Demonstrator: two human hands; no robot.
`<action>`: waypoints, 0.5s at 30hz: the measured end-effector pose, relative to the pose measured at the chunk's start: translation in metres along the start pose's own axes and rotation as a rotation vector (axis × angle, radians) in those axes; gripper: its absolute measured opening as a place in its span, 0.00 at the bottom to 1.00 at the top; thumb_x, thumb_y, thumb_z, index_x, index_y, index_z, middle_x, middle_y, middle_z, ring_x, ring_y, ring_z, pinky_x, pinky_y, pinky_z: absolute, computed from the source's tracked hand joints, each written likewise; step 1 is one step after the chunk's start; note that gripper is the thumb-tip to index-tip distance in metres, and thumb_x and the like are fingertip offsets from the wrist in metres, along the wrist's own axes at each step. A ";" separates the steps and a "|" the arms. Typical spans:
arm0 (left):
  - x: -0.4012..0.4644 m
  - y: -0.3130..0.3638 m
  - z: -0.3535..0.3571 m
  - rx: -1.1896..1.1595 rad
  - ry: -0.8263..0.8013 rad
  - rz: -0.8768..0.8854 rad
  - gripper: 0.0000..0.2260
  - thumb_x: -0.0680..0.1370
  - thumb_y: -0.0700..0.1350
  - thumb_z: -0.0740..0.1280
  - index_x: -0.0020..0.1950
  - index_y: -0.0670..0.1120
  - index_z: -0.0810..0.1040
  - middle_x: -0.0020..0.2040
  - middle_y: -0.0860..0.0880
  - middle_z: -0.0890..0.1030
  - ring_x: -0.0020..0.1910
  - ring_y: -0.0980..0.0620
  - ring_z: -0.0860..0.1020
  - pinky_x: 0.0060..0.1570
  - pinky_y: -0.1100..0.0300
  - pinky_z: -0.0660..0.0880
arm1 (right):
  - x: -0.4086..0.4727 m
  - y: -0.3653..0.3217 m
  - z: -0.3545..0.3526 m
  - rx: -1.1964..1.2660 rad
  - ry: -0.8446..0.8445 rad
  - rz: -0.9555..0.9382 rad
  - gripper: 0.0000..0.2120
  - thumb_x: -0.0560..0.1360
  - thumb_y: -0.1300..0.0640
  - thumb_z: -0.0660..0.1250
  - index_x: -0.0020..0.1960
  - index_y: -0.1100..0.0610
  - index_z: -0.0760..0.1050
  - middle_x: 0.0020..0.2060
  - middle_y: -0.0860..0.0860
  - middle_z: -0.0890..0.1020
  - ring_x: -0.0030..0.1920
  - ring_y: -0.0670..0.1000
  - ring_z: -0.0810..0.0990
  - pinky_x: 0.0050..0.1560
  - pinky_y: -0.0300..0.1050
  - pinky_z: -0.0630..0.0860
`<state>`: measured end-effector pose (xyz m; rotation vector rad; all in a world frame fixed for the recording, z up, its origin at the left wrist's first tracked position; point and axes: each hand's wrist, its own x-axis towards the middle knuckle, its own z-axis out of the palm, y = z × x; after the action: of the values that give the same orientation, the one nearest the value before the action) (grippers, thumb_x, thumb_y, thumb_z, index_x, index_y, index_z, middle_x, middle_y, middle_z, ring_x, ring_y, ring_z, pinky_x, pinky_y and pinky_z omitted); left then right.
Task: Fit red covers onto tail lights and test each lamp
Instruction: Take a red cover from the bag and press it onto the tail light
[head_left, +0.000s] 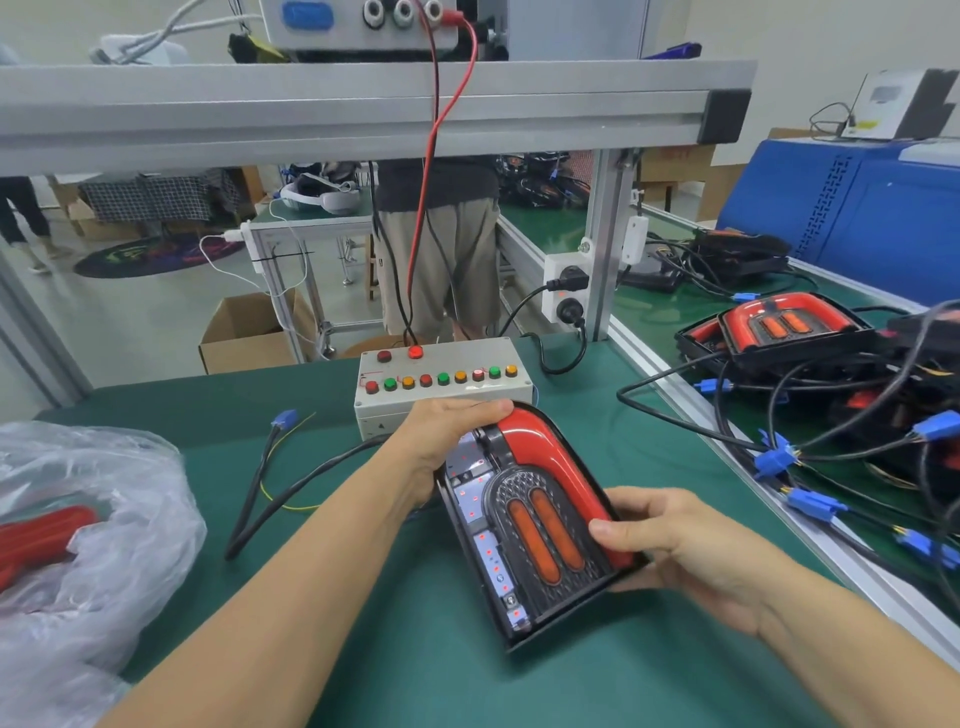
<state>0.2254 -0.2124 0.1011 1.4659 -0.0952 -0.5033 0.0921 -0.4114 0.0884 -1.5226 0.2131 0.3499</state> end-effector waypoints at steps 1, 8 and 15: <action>0.000 0.000 0.000 -0.002 0.001 -0.013 0.21 0.61 0.47 0.77 0.51 0.40 0.83 0.46 0.40 0.85 0.41 0.45 0.84 0.43 0.56 0.80 | 0.001 -0.001 0.000 -0.016 -0.008 0.003 0.21 0.62 0.58 0.74 0.55 0.59 0.83 0.50 0.60 0.85 0.48 0.57 0.84 0.58 0.61 0.78; 0.000 0.002 0.001 -0.069 -0.003 -0.062 0.16 0.63 0.41 0.76 0.48 0.39 0.82 0.41 0.40 0.84 0.35 0.46 0.83 0.33 0.58 0.79 | 0.000 -0.004 0.003 -0.074 -0.002 -0.020 0.21 0.61 0.58 0.74 0.54 0.60 0.83 0.48 0.60 0.86 0.45 0.58 0.84 0.53 0.55 0.79; 0.004 0.008 0.009 -0.070 0.004 -0.028 0.03 0.70 0.36 0.72 0.42 0.38 0.83 0.36 0.40 0.83 0.30 0.46 0.82 0.30 0.59 0.78 | 0.001 0.003 0.004 -0.042 0.062 -0.065 0.21 0.58 0.60 0.75 0.51 0.60 0.84 0.47 0.60 0.86 0.47 0.64 0.84 0.53 0.60 0.79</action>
<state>0.2280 -0.2222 0.1089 1.4015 -0.0541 -0.5215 0.0915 -0.4078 0.0852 -1.5795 0.2054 0.2573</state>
